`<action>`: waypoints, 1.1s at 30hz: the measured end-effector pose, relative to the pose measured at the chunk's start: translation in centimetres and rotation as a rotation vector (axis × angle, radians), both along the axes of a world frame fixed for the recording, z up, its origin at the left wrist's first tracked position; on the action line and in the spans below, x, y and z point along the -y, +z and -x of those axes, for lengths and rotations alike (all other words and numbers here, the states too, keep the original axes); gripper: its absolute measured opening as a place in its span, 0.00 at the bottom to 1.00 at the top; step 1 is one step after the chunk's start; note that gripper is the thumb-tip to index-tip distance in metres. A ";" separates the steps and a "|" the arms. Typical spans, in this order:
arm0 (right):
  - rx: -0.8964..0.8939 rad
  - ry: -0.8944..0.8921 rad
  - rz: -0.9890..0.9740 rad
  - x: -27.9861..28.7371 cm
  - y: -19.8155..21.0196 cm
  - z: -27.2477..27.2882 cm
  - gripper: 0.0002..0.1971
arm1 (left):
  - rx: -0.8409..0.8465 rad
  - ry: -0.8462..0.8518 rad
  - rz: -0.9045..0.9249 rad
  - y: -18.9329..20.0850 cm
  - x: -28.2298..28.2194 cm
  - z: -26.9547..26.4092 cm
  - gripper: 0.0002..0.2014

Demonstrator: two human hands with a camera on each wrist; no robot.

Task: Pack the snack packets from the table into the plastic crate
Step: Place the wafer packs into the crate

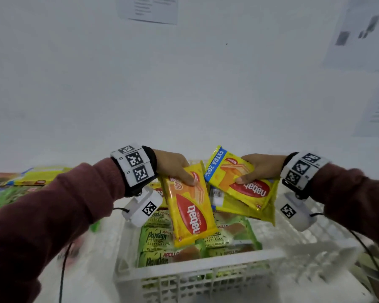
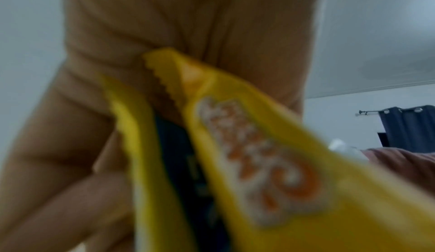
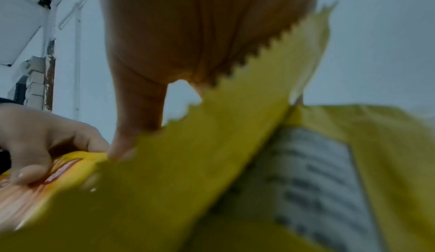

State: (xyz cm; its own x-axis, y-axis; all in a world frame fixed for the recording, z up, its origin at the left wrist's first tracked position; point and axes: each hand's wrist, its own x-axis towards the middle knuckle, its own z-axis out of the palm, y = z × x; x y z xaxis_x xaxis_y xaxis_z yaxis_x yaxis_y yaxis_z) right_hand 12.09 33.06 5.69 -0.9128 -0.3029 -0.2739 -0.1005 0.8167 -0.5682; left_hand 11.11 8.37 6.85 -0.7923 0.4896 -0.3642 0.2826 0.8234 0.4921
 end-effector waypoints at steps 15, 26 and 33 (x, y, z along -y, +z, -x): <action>0.372 0.285 -0.316 0.7 -6.1 1.9 0.30 | -0.067 -0.165 0.719 -3.7 -4.1 -0.8 0.33; 0.061 0.524 -0.384 2.2 -4.7 2.8 0.38 | -0.004 -0.145 0.647 -3.9 -6.2 -1.3 0.30; 0.153 0.607 -0.406 3.4 -5.5 3.6 0.35 | 0.039 -0.093 0.672 -5.1 -6.1 -1.3 0.36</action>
